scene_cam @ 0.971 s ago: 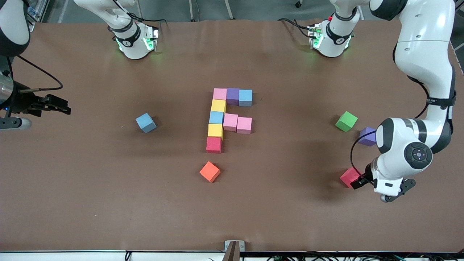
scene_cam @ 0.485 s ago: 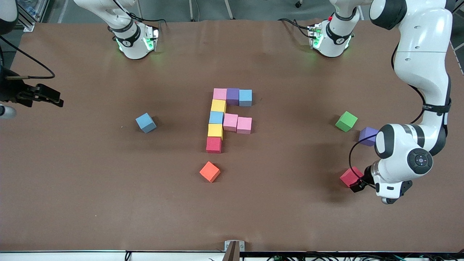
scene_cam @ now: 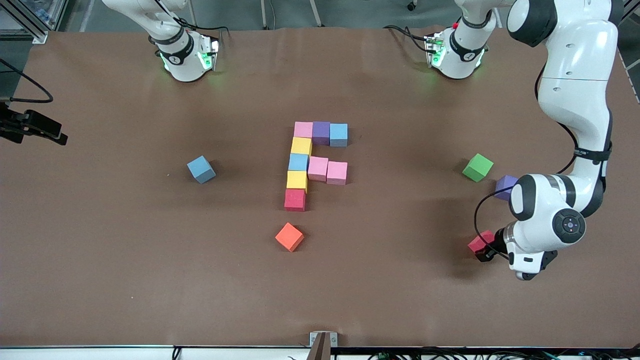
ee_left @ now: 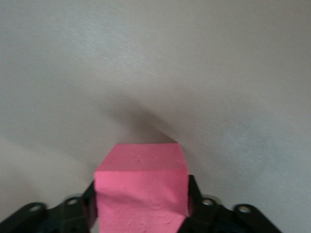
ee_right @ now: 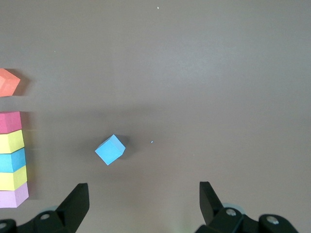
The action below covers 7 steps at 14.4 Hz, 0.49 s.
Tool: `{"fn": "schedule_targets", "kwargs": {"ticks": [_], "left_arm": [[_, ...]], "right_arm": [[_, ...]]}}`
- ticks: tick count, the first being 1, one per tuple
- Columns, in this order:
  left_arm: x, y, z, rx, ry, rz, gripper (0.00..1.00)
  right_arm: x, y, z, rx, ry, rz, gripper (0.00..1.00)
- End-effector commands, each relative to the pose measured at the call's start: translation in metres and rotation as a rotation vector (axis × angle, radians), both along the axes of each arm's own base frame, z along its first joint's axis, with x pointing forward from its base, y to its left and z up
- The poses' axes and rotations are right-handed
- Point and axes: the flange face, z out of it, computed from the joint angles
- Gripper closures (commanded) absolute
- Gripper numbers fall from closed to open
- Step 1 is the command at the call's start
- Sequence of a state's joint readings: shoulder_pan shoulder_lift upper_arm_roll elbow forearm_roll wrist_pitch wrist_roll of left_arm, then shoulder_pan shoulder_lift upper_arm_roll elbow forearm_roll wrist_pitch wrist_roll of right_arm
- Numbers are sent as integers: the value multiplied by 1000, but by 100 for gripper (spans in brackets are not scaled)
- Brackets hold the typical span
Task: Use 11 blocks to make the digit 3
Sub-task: 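Grasp the hot pink cube with the left gripper and lift it, then carry the hot pink cube beside the red cube with the left gripper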
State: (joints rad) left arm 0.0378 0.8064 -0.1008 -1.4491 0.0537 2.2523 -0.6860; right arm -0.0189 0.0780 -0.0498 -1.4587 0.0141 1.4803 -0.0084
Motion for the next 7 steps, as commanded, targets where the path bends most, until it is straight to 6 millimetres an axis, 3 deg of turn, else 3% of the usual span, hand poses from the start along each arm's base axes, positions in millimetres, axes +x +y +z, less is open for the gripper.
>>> {"fn": "schedule_targets", "kwargs": {"ticks": [1, 4, 5, 7], "left_arm": [[3, -26, 11, -24, -8, 21, 86], [-4, -93, 36, -26, -13, 101, 88], [-8, -115, 46, -27, -21, 107, 94], [-18, -160, 53, -30, -15, 142, 94]], "right_arm": [[5, 11, -9, -9, 29, 17, 0], [5, 11, -11, 0, 30, 17, 0], [4, 10, -10, 2, 25, 17, 0], [4, 10, -14, 4, 29, 43, 0]]}}
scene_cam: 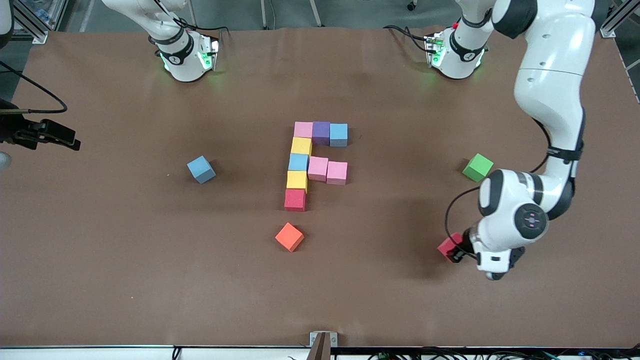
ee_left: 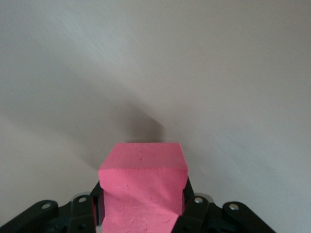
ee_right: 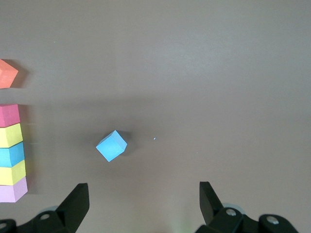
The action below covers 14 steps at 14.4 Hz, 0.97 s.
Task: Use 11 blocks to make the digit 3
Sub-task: 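Carry the hot pink cube beside the red cube with the left gripper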
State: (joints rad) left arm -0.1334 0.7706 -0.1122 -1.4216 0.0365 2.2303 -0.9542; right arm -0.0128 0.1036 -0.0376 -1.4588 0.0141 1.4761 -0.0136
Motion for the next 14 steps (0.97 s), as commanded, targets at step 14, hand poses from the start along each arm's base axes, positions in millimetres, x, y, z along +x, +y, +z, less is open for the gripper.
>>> {"fn": "schedule_targets", "kwargs": {"ticks": [14], "left_arm": [[-112, -301, 31, -83, 20, 434, 94]], "right_arm": [[-40, -3, 42, -14, -55, 39, 0]]}}
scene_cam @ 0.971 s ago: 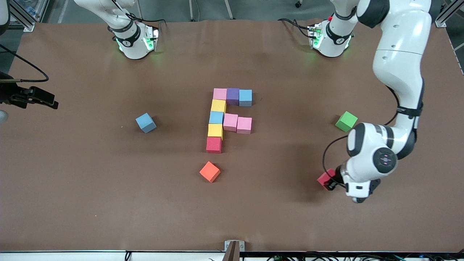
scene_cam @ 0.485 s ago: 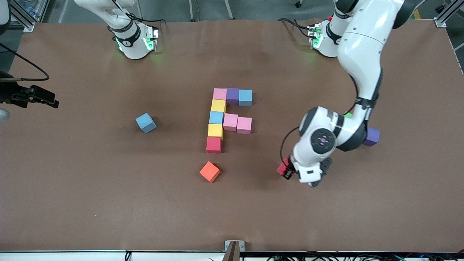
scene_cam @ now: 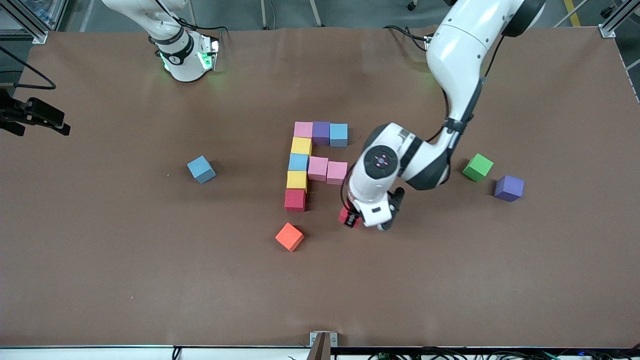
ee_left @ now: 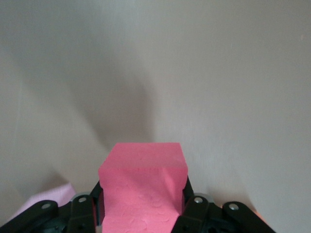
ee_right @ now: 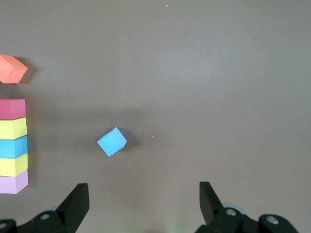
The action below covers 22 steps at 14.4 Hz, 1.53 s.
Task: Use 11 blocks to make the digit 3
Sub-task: 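Carry the hot pink cube beside the red cube with the left gripper, then lower the hot pink cube beside the red cube and open the left gripper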
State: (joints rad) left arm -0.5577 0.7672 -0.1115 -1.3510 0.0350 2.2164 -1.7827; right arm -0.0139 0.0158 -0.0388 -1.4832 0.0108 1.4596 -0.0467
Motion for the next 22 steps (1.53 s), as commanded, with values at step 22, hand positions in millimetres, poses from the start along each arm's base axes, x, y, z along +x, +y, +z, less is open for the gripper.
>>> {"fn": "schedule_targets", "kwargs": {"ticks": [22], "left_arm": [[-28, -69, -59, -103, 58, 327, 92]], "right_arm": [[-47, 9, 15, -47, 4, 57, 0]]}}
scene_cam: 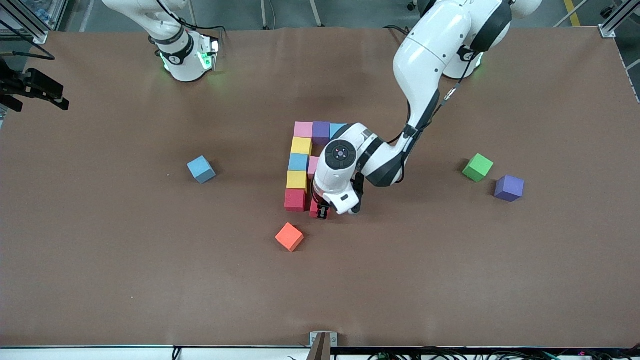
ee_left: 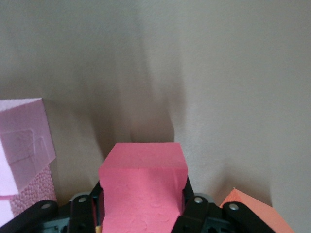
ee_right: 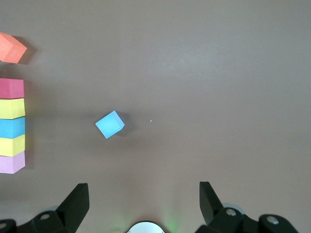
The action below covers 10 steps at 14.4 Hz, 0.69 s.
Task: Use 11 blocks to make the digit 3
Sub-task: 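Lower the hot pink cube beside the red cube and open the left gripper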
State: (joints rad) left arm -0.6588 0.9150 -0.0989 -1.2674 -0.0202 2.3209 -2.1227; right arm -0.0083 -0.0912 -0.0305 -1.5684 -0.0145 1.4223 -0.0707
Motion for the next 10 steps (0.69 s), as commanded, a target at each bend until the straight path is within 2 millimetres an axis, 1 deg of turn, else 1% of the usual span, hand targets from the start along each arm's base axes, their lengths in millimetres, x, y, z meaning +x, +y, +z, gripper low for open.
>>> {"fn": "schedule_targets", "kwargs": {"ticks": [1, 6, 10], "left_arm": [[3, -5, 2, -28, 14, 69, 91], [0, -7, 1, -29, 24, 130, 91], [-2, -10, 3, -29, 23, 134, 90]], "right_arm": [[-9, 2, 1, -25, -15, 17, 0], [-10, 2, 1, 36, -12, 7, 0], [-10, 2, 1, 38, -9, 7, 0]]}}
